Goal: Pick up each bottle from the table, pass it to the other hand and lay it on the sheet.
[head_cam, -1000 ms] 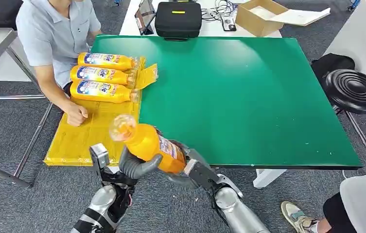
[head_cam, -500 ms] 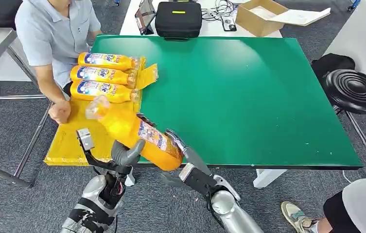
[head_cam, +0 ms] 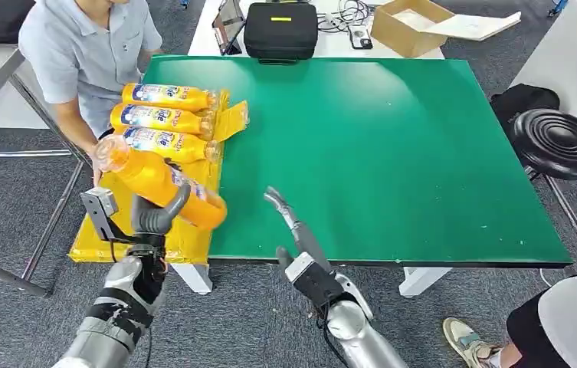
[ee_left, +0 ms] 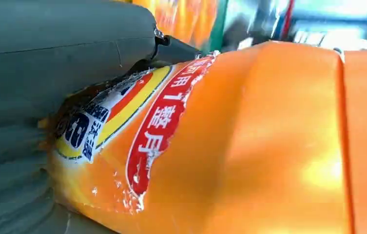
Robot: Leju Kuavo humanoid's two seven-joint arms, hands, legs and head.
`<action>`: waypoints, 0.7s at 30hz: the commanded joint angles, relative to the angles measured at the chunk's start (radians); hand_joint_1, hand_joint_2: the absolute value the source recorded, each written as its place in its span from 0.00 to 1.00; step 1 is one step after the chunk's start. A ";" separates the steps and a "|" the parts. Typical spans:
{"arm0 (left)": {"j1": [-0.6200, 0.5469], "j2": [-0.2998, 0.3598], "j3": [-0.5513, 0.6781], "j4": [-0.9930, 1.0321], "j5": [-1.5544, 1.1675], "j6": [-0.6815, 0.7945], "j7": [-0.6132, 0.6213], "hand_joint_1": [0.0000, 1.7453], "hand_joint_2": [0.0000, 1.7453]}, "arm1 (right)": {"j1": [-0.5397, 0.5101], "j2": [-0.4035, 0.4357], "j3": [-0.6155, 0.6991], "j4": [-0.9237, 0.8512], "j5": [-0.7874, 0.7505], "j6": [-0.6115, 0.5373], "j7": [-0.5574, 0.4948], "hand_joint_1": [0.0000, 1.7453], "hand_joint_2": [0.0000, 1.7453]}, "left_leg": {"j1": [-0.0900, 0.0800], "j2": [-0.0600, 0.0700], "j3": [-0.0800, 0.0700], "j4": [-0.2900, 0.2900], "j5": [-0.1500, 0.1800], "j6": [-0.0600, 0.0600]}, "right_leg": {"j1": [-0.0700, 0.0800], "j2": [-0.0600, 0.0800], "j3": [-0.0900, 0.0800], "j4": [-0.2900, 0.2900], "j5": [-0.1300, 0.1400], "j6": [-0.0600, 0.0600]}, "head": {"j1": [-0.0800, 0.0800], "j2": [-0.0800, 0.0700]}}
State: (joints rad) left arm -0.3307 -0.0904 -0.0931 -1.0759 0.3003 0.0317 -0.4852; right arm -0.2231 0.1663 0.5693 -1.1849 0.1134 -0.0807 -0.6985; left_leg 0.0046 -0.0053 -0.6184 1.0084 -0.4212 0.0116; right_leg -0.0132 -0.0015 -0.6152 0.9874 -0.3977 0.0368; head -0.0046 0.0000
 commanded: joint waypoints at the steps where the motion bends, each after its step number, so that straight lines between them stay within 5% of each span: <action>1: 0.027 0.035 -0.025 -0.108 -0.300 0.271 0.018 1.00 1.00 | 0.045 0.047 -0.238 0.058 -0.063 -0.158 0.000 0.00 0.00 | 0.001 -0.001 0.007 0.000 -0.004 0.000 | 0.001 -0.001 0.008 -0.001 -0.004 -0.001 | 0.000 0.000; 13: 0.005 0.050 -0.037 -0.077 -0.378 0.334 0.021 1.00 1.00 | 0.055 0.052 -0.251 0.061 -0.072 -0.156 0.000 0.00 0.00 | 0.001 0.000 0.005 0.000 -0.003 -0.001 | 0.001 -0.001 0.005 -0.001 -0.002 -0.002 | 0.000 0.000; 17: -0.117 0.103 -0.156 0.151 -0.882 0.618 0.147 1.00 1.00 | 0.066 0.067 -0.242 0.083 -0.078 -0.125 0.000 0.00 0.00 | 0.000 -0.002 0.003 -0.001 -0.001 0.000 | 0.001 -0.003 0.004 -0.001 -0.002 -0.001 | 0.000 0.000; 21: -0.275 0.097 -0.181 0.453 -1.122 0.664 0.272 1.00 1.00 | 0.046 0.087 -0.202 0.130 -0.083 -0.104 0.000 0.00 0.00 | 0.001 -0.006 0.007 -0.001 -0.001 -0.001 | 0.001 -0.006 0.008 -0.002 -0.003 -0.002 | 0.000 0.000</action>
State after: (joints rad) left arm -0.3285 -0.0429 -0.1492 -1.1417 -0.4254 0.5660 -0.3863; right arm -0.1446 0.2201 0.3510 -1.1688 0.0423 -0.2193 -0.6985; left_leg 0.0044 -0.0057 -0.6191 1.0085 -0.4216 0.0118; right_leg -0.0133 -0.0015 -0.6161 0.9866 -0.3978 0.0368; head -0.0042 0.0000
